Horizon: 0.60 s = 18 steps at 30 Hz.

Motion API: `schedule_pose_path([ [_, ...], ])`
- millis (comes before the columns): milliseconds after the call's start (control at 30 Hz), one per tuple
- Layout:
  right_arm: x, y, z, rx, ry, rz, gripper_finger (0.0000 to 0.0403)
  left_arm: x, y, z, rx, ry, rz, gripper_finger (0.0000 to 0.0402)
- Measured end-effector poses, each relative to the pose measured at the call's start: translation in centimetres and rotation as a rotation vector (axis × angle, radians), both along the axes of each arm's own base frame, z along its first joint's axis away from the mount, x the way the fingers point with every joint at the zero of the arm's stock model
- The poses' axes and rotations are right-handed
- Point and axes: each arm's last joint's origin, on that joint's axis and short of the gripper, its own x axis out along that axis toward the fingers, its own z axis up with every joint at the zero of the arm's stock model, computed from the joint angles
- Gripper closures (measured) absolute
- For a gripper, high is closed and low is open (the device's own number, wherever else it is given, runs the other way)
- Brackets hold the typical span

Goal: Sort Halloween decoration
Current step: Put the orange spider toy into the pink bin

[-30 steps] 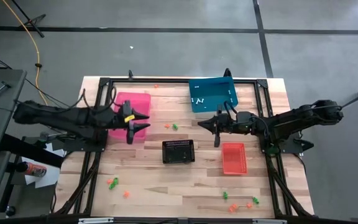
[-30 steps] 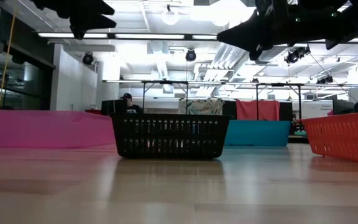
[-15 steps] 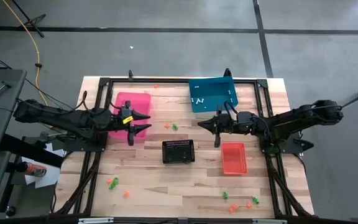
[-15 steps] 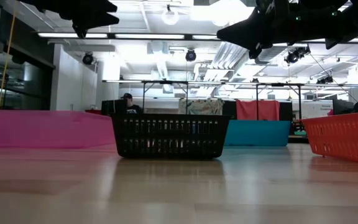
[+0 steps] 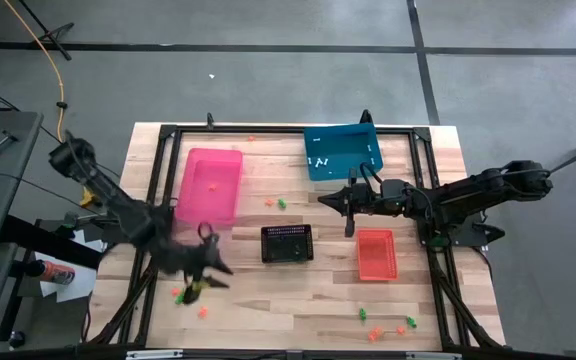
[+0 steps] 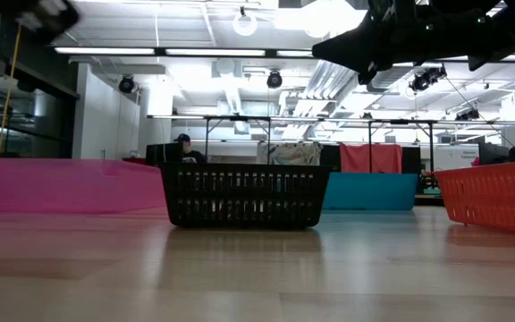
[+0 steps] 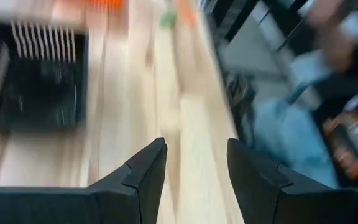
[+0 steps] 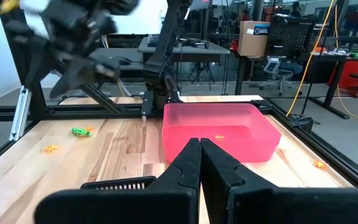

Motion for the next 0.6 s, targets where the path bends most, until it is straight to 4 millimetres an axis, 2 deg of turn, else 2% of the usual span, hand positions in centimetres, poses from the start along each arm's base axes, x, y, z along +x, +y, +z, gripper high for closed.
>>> schedule_pose_path([
  [167, 0.0, 0.0, 0.0, 0.0, 0.0, 0.0, 0.0402, 0.1, -4.6, -1.2, 0.119, 0.264, 0.018, 0.0243],
  [300, 0.0, 0.0, 0.0, 0.0, 0.0, 0.0, 0.0402, 0.4, -7.4, -3.2, 0.206, 0.468, -0.023, 0.0243],
  [500, 0.0, 0.0, 0.0, -0.003, 0.0, 0.0, 0.0402, -0.1, -9.7, -7.3, 0.223, 0.758, -0.07, 0.0243],
  [600, 0.0, 0.0, 0.0, -0.011, 0.001, 0.0, 0.0402, -0.3, -10.1, -8.5, 0.248, 0.806, -0.077, 0.0243],
])
